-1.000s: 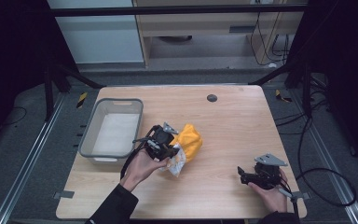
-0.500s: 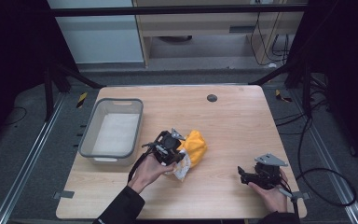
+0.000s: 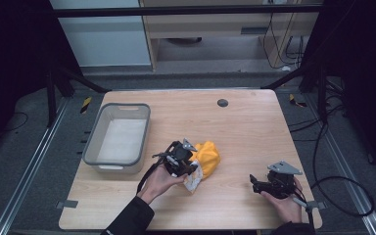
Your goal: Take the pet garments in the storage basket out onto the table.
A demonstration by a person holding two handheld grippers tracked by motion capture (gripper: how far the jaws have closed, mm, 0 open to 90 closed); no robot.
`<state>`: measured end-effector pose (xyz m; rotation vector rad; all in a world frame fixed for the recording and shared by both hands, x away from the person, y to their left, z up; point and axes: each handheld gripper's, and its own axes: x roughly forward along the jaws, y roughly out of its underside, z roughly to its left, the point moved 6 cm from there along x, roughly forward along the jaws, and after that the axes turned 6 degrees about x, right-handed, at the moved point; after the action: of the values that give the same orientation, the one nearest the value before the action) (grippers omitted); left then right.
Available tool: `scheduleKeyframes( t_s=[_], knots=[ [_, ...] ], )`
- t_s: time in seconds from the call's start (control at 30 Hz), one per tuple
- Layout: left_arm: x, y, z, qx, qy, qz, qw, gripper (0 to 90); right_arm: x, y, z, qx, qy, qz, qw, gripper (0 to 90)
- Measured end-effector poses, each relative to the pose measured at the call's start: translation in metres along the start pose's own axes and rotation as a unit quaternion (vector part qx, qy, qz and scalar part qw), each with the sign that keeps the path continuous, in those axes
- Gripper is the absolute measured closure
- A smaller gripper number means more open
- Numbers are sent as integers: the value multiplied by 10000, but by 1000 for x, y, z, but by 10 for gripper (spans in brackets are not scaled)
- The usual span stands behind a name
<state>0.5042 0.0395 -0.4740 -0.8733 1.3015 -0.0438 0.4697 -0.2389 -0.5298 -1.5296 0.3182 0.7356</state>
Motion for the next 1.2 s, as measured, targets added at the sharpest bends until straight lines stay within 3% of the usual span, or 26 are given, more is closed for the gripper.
scheduleKeyframes(
  t_s=[0.23,0.6,0.87,1.07,1.2],
  knots=[
    [1,3,0,17,15,-34,10000,674,0,0,0,19,7,0,10000,99],
    [-20,8,3,29,-25,-544,9985,393,1,1,0,3,26,-3,10000,96],
    [-45,21,7,69,-125,-986,9950,298,1,1,0,-7,34,-1,10000,95],
    [-59,35,13,-65,-307,-1266,9915,278,1,1,0,-43,54,-12,10000,95],
    [-70,54,20,-222,-527,-1407,9884,266,1,1,0,-40,60,-25,10000,94]
  ],
)
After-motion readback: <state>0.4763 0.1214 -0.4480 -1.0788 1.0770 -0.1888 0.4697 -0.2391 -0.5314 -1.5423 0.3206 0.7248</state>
